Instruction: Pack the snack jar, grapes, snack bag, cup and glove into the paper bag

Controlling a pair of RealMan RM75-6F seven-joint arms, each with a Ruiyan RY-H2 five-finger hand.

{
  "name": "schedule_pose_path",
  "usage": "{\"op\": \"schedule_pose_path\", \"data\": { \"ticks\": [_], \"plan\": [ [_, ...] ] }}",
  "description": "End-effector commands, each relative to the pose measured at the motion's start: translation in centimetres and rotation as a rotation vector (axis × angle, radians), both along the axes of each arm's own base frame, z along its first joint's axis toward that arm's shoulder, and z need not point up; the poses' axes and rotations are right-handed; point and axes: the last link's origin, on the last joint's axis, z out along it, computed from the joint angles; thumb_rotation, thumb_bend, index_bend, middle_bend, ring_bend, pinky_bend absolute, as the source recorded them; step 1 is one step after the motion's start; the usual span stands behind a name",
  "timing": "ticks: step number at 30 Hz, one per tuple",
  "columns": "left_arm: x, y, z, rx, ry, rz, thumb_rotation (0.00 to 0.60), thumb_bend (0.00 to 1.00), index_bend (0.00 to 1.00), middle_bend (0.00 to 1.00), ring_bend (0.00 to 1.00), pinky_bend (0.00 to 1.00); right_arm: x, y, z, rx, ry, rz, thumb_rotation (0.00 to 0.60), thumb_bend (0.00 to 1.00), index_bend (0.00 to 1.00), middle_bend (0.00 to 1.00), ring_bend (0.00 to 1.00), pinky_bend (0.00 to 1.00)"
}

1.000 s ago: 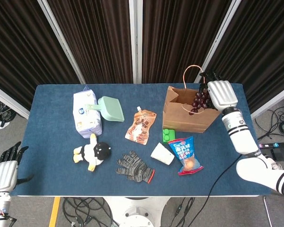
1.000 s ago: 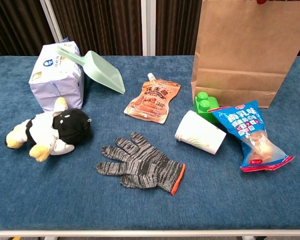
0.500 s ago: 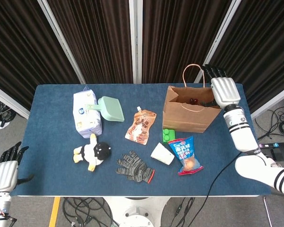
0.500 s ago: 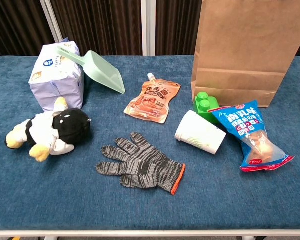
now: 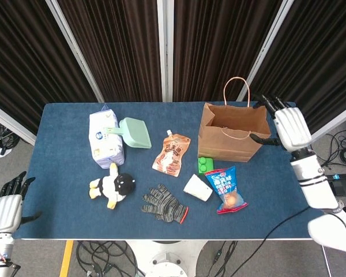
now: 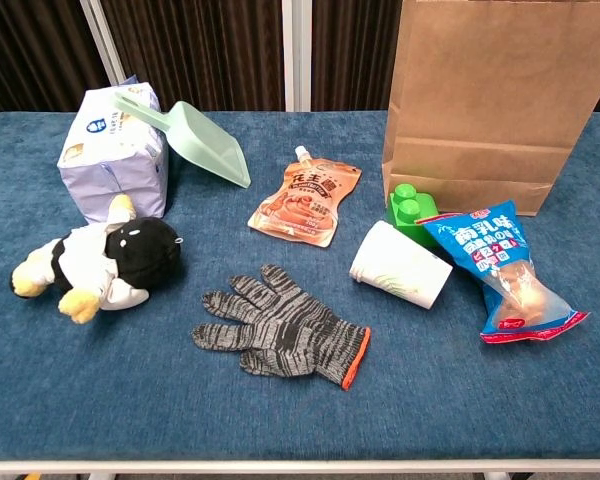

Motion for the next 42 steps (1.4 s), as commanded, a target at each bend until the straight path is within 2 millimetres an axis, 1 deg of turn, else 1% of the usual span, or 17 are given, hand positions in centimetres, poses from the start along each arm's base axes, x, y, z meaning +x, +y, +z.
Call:
{"op": "schedule_pose_path", "data": {
  "ticks": [1,4,6,9,11,13,14,17,21,23,25,31,34,37,39,40,42],
  "plan": [
    [0.2,0.1,0.1,0.000,0.004,-0.008,0.600,0.12,0.22,0.14,0.11,0.13,-4.0,6.5,0.7,0.109,-0.043,0.043,0.600,0.10,0.34,0.50,0.33,0.51],
    [0.4,0.3,0.1,-0.001,0.007,-0.017,0.600,0.12,0.22,0.14,0.11,0.13,-6.0,8.6,1.0,0.175,-0.008,0.019,0.600,0.12,0.36,0.51,0.34,0.52],
    [0.5,0.3,0.1,-0.002,0.009,-0.021,0.600,0.12,0.22,0.14,0.11,0.13,-6.8,9.6,1.1,0.195,-0.007,0.011,0.600,0.13,0.37,0.51,0.34,0.52],
    [0.7,0.4,0.1,-0.003,0.009,-0.027,0.600,0.12,0.22,0.14,0.11,0.13,-7.9,11.0,0.6,0.300,0.007,-0.023,0.600,0.16,0.39,0.52,0.34,0.52],
    [0.8,0.5,0.1,-0.004,0.008,-0.028,0.600,0.12,0.22,0.14,0.11,0.13,-8.3,11.4,-0.2,0.374,0.056,-0.047,0.600,0.16,0.40,0.51,0.34,0.51],
    [0.9,0.6,0.0,-0.006,0.007,-0.030,0.600,0.12,0.22,0.14,0.11,0.13,-8.7,11.3,-1.6,0.403,0.141,-0.065,0.600,0.16,0.40,0.48,0.33,0.46],
    [0.9,0.5,0.0,-0.007,0.007,-0.030,0.600,0.12,0.22,0.14,0.11,0.13,-8.8,11.2,-2.4,0.413,0.183,-0.075,0.600,0.16,0.38,0.46,0.31,0.42],
    [0.9,0.4,0.1,-0.004,0.006,-0.025,0.600,0.12,0.22,0.14,0.11,0.13,-9.1,10.3,-5.3,0.431,0.311,-0.103,0.600,0.14,0.27,0.36,0.21,0.32],
    [0.6,0.2,0.2,-0.001,0.006,-0.011,0.600,0.12,0.22,0.14,0.11,0.13,-8.7,9.0,-9.0,0.458,0.402,-0.117,0.600,0.05,0.05,0.18,0.04,0.18],
    [0.4,0.1,0.2,-0.001,0.004,-0.004,0.600,0.12,0.22,0.14,0.11,0.13,-8.4,8.3,-10.5,0.469,0.424,-0.117,0.600,0.01,0.00,0.10,0.00,0.12],
    [0.3,0.0,0.1,-0.001,0.001,0.001,0.600,0.12,0.22,0.14,0.11,0.13,-8.0,7.6,-11.9,0.471,0.438,-0.110,0.600,0.00,0.00,0.07,0.00,0.09],
    [0.0,-0.2,-0.1,-0.003,-0.005,0.005,0.600,0.12,0.22,0.14,0.11,0.13,-7.4,6.4,-15.6,0.508,0.478,-0.098,0.600,0.00,0.00,0.06,0.00,0.08],
    [-0.1,-0.2,-0.1,-0.001,-0.006,0.003,0.600,0.12,0.22,0.14,0.11,0.13,-7.3,5.8,-16.9,0.504,0.505,-0.092,0.600,0.00,0.00,0.06,0.00,0.08],
    [-0.2,-0.3,-0.1,-0.001,-0.007,0.007,0.600,0.12,0.22,0.14,0.11,0.13,-7.2,5.4,-17.8,0.488,0.521,-0.086,0.600,0.04,0.00,0.07,0.00,0.08],
    [-0.3,-0.3,-0.2,-0.001,-0.009,0.009,0.600,0.12,0.22,0.14,0.11,0.13,-7.2,5.3,-18.3,0.494,0.526,-0.090,0.600,0.08,0.01,0.10,0.00,0.08],
    [-0.3,-0.3,-0.2,-0.001,-0.010,0.009,0.600,0.12,0.22,0.14,0.11,0.13,-7.1,5.3,-18.6,0.492,0.533,-0.088,0.600,0.10,0.03,0.12,0.00,0.09],
    [-0.3,-0.4,-0.2,0.000,-0.011,0.009,0.600,0.12,0.22,0.14,0.11,0.13,-7.0,5.3,-18.9,0.471,0.538,-0.071,0.600,0.15,0.15,0.24,0.09,0.18]
  ]
}}
